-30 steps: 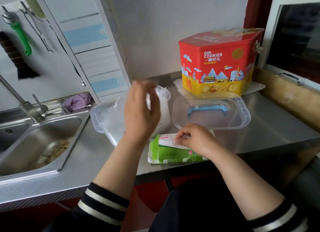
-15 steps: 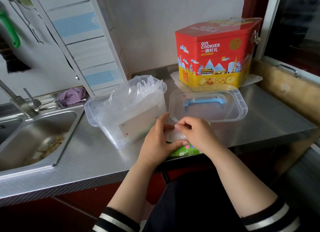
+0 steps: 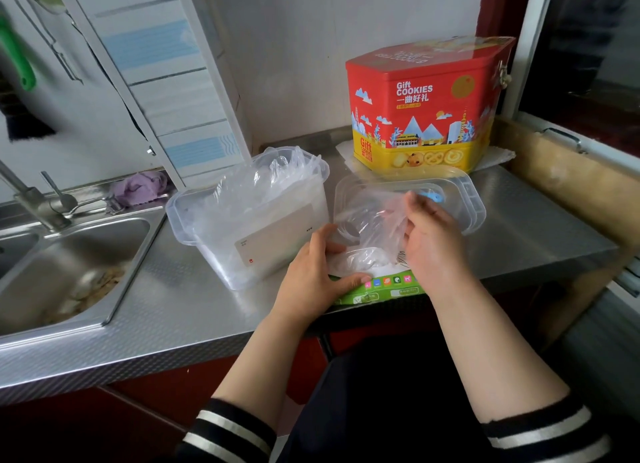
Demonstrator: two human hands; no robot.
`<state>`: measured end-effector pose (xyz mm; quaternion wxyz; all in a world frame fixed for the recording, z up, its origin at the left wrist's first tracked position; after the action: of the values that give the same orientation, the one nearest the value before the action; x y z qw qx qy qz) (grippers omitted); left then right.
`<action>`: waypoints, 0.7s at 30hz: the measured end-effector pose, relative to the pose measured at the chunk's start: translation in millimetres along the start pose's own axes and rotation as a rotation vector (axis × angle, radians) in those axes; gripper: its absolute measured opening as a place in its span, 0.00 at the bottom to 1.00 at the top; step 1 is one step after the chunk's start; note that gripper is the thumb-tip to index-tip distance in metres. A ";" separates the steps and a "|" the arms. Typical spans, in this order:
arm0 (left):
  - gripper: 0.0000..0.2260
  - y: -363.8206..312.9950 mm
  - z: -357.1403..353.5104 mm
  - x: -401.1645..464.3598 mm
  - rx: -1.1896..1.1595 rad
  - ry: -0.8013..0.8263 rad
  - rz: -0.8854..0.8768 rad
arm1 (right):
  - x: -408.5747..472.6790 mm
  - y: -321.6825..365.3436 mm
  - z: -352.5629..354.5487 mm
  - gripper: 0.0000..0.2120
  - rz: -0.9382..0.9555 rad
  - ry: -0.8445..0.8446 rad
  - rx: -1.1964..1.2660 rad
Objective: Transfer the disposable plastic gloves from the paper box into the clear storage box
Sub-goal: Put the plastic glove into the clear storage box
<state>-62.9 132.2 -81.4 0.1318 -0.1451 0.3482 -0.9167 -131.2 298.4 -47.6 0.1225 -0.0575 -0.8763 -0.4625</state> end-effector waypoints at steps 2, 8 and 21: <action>0.40 -1.7 -0.1 -1.9 0.004 -0.007 0.001 | 0.8 14.4 -6.0 0.09 0.055 0.014 0.081; 0.29 -1.9 -3.8 1.3 0.143 -0.142 -0.109 | -1.8 43.3 -22.3 0.13 0.269 -0.027 0.188; 0.14 -76.6 133.9 21.7 -1.045 0.034 0.141 | -0.6 25.7 -105.5 0.09 1.248 0.604 -0.577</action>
<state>-45.8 99.8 70.0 0.0976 -0.1527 0.7699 -0.6119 -108.1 225.9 29.9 0.5770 -0.4439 -0.4532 -0.5144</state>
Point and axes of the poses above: each hand's wrist, its own x-axis towards the middle knuckle, its own z-axis out of the back of the hand, y = z × x, the point moved 2 cm from there along x, towards the middle knuckle, and after that the axes turned 14 degrees about z, right-handed, at the moved point
